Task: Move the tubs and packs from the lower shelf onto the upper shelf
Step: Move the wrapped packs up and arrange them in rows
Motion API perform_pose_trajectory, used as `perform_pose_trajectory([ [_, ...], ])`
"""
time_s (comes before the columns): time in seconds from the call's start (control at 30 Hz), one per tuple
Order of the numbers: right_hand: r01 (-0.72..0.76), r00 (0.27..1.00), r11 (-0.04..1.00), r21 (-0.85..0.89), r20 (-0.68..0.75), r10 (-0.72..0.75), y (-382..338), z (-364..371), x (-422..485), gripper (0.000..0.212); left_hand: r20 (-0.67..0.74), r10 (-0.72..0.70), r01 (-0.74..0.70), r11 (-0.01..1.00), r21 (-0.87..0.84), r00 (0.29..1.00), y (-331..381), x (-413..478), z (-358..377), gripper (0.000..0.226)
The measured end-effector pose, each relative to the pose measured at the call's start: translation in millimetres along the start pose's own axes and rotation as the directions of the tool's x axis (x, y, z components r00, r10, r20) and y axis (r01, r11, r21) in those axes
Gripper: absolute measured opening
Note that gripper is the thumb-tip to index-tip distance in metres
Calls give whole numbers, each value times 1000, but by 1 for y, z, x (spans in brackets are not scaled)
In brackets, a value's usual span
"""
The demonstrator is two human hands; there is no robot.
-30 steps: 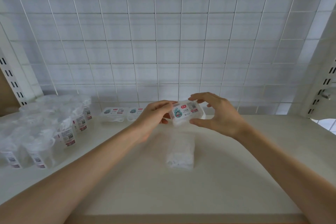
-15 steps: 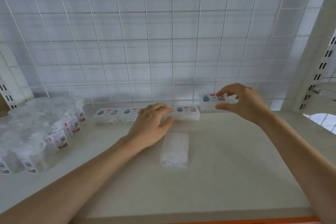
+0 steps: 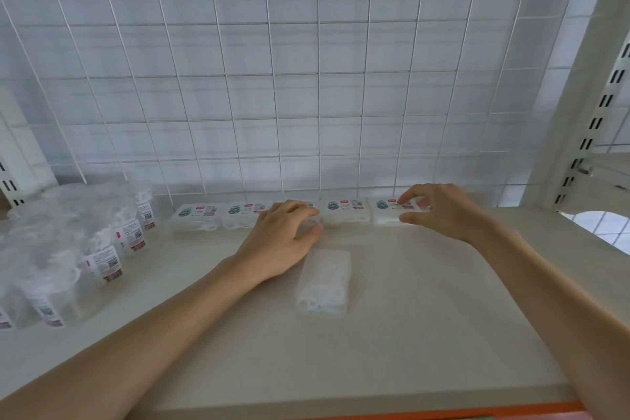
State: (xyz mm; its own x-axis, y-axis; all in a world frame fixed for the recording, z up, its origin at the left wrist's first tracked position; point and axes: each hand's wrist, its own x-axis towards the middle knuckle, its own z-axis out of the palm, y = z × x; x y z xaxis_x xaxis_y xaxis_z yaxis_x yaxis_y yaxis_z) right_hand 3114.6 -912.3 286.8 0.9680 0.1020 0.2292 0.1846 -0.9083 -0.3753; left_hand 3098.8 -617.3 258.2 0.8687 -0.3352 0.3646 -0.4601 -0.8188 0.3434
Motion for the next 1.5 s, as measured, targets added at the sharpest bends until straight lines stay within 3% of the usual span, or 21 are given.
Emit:
perform_pose_trajectory([
  [0.53, -4, 999, 1000, -12, 41, 4, -4, 7, 3, 39, 44, -12, 12, 1000, -19, 999, 1, 0, -3, 44],
  [0.67, 19, 999, 996, -82, -27, -21, -9, 1, 1, 42, 71, 31, -25, 997, -72, 997, 3, 2, -13, 47],
  [0.73, 66, 993, 997, -46, -96, -70, -14, -2, 0, 38, 120, 107, -87, 983, -160, 987, 6, 1, -24, 44],
  [0.87, 164, 977, 983, 85, -149, -150, -27, 1, -3, 22, 257, 163, -65, 934, -351, 953, 18, -5, -37, 22],
  [1.03, 231, 972, 965, 123, -75, -223, -42, 17, -6, 14, 456, 168, -67, 971, -229, 874, 22, -8, -34, 50],
  [1.1, 244, 970, 960, 138, -54, -239, -47, 19, -7, 12, 475, 119, -28, 981, -194, 872, 23, -6, -36, 60],
  [1.2, 247, 969, 955, 162, -63, -240, -51, 19, -9, 11, 494, 43, 52, 983, -178, 868, 23, -4, -36, 52],
  [1.33, 207, 978, 951, 229, -67, -196, -55, 18, -10, 6, 496, -18, 159, 956, -245, 868, 24, -3, -37, 52],
  [1.43, 145, 989, 921, 360, -52, -135, -55, 20, -11, 4, 484, -39, 238, 903, -357, 874, 19, -1, -40, 38],
  [1.5, 110, 993, 877, 468, -11, -118, -56, 20, -12, 7, 461, -85, 300, 858, -417, 883, 15, 0, -40, 48],
])
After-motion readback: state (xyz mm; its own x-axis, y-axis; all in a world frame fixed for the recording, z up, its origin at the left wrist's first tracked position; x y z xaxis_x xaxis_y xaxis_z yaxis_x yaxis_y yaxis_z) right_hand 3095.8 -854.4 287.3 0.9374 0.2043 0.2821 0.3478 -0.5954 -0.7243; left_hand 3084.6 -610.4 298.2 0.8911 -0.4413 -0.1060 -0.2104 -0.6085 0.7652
